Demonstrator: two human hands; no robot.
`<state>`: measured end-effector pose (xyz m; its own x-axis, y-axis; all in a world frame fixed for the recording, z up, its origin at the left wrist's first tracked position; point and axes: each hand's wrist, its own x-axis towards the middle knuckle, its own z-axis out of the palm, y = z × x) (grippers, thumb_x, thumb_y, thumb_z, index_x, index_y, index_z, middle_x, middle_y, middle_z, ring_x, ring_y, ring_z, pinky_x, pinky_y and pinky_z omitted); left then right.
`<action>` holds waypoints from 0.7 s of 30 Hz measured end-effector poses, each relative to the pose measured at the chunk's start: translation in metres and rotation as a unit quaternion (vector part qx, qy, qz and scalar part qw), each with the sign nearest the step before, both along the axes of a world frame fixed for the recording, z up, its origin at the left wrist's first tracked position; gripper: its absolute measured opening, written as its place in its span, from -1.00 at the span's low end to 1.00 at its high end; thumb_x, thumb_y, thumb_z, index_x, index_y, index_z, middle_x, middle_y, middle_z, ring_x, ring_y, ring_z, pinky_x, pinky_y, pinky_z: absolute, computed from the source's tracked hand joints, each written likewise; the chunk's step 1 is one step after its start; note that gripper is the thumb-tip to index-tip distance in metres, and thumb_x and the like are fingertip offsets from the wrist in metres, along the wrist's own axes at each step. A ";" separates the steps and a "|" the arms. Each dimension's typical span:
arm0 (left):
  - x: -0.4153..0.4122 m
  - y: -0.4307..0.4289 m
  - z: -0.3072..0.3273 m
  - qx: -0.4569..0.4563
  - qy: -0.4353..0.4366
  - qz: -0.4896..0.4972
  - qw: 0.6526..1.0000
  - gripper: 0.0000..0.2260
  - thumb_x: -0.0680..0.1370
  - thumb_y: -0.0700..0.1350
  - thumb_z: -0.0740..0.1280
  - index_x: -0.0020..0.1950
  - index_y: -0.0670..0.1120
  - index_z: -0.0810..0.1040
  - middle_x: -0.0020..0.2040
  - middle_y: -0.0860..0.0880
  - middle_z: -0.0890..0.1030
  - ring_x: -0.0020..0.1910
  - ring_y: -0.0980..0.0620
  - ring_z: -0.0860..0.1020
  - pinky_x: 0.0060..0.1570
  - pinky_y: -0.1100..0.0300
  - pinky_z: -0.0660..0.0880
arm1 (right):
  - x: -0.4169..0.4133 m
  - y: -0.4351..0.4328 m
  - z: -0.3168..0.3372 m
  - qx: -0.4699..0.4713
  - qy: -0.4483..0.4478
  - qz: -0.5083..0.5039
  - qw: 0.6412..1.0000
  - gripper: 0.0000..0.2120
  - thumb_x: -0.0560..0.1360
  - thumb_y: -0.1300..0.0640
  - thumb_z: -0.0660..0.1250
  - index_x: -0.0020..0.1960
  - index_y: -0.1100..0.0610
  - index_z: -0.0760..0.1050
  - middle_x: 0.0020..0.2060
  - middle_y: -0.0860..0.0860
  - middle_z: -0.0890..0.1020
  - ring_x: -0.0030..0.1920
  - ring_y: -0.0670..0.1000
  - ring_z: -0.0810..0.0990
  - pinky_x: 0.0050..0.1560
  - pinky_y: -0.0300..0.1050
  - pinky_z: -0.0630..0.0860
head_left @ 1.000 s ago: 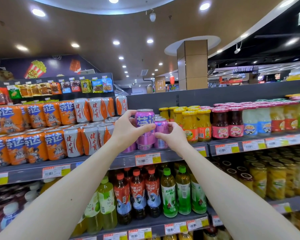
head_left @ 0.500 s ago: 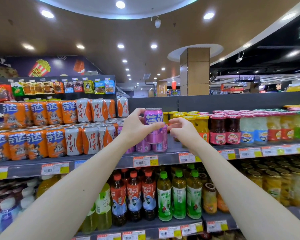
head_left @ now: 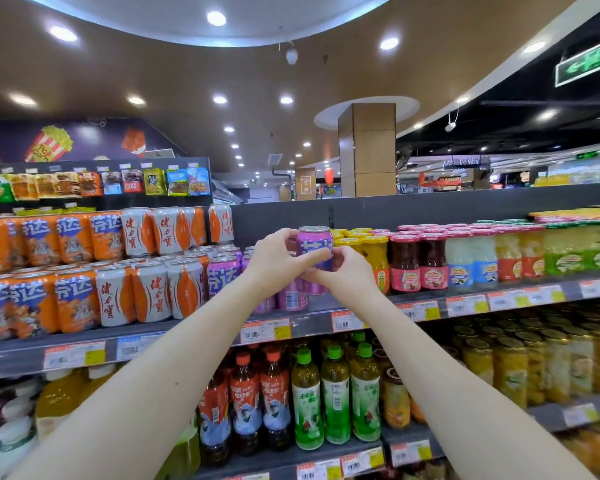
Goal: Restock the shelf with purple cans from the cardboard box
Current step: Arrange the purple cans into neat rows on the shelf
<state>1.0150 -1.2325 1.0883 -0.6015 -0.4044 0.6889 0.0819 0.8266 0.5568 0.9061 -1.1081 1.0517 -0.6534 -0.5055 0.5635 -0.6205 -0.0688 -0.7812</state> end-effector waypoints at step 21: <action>0.014 -0.043 -0.014 -0.047 0.019 0.068 0.996 -0.64 0.50 0.12 0.52 0.23 0.08 0.56 -0.10 0.18 0.69 -0.09 0.19 0.65 -0.06 0.22 0.60 | -0.024 -0.030 -0.027 0.039 -0.005 -0.122 0.992 -0.42 0.32 -0.09 0.63 0.11 0.06 0.35 -0.04 -0.05 0.55 -0.03 0.00 0.59 -0.03 -0.04 0.59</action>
